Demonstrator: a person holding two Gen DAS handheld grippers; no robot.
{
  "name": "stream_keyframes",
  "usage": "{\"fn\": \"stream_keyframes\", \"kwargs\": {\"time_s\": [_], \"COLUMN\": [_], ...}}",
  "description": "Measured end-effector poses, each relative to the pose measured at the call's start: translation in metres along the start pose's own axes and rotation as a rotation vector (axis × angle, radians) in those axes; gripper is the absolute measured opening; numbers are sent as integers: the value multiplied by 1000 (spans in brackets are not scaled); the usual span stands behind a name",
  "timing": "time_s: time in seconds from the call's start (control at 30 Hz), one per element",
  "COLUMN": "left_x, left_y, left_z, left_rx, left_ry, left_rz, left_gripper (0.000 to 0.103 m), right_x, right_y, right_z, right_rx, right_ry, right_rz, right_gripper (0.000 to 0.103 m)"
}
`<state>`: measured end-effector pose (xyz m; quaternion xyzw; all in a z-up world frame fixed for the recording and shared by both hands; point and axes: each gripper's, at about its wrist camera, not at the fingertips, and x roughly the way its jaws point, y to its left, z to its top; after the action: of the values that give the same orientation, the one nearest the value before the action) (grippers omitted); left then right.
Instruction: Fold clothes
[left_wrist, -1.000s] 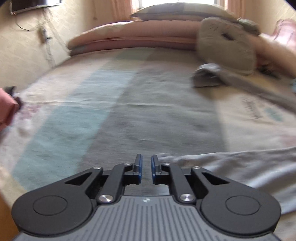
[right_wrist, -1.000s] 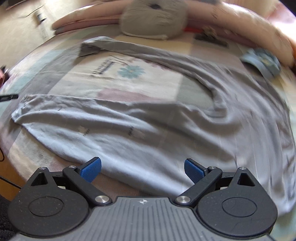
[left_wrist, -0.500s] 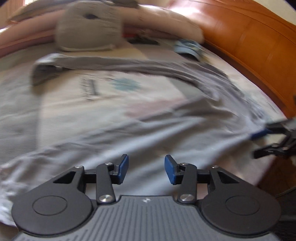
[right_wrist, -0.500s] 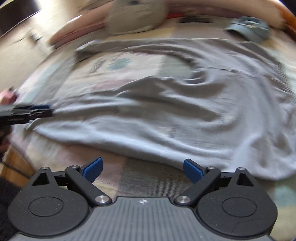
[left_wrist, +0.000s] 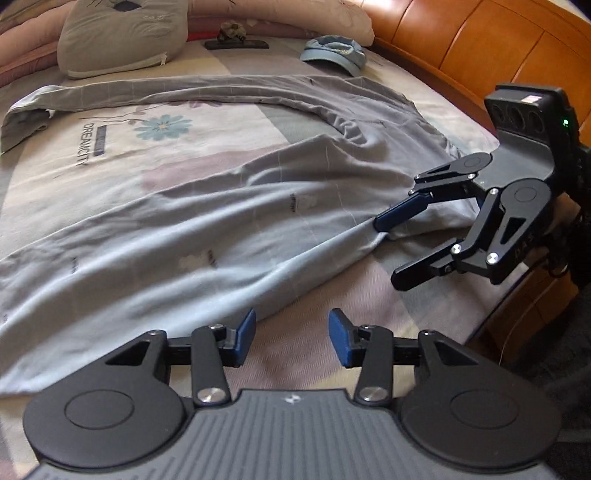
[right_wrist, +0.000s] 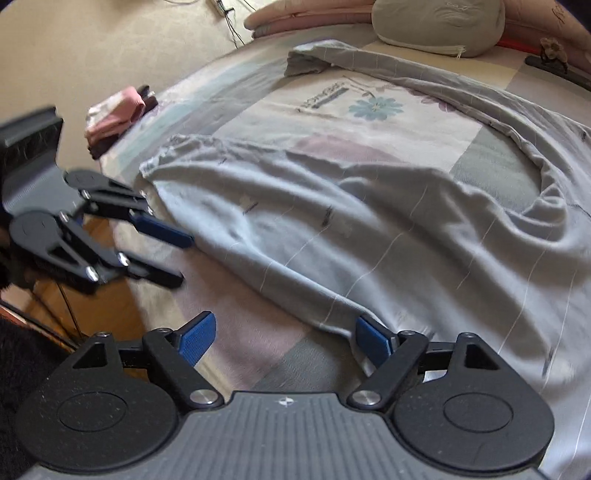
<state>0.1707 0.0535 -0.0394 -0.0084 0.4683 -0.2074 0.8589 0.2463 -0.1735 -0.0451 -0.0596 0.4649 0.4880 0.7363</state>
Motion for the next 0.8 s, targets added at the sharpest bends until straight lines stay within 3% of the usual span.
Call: {"fn": "stream_keyframes", "kwargs": {"time_s": [0.13, 0.27, 0.33, 0.4, 0.5, 0.77, 0.8], "left_x": [15, 14, 11, 8, 11, 22, 24], "left_y": [-3, -9, -14, -23, -38, -66, -68], "left_z": [10, 15, 16, 15, 14, 14, 14], "left_rx": [22, 79, 144, 255, 441, 632, 649], "left_ry": [-1, 3, -13, -43, -67, -71, -73], "left_rz": [35, 48, 83, 143, 195, 84, 79], "left_gripper": [44, 44, 44, 44, 44, 47, 47], "right_x": [-5, -17, -23, -25, -19, 13, 15], "right_y": [-5, -1, 1, 8, 23, 57, 57], "right_z": [3, -5, -10, -14, -19, -29, -27], "right_rx": [-9, -65, -95, -168, -318, -639, -647], "right_ry": [-23, -41, -50, -44, -21, 11, 15], "right_rz": [0, -62, -96, -165, -249, -365, -378], "right_gripper": [87, 86, 77, 50, 30, 24, 16]}}
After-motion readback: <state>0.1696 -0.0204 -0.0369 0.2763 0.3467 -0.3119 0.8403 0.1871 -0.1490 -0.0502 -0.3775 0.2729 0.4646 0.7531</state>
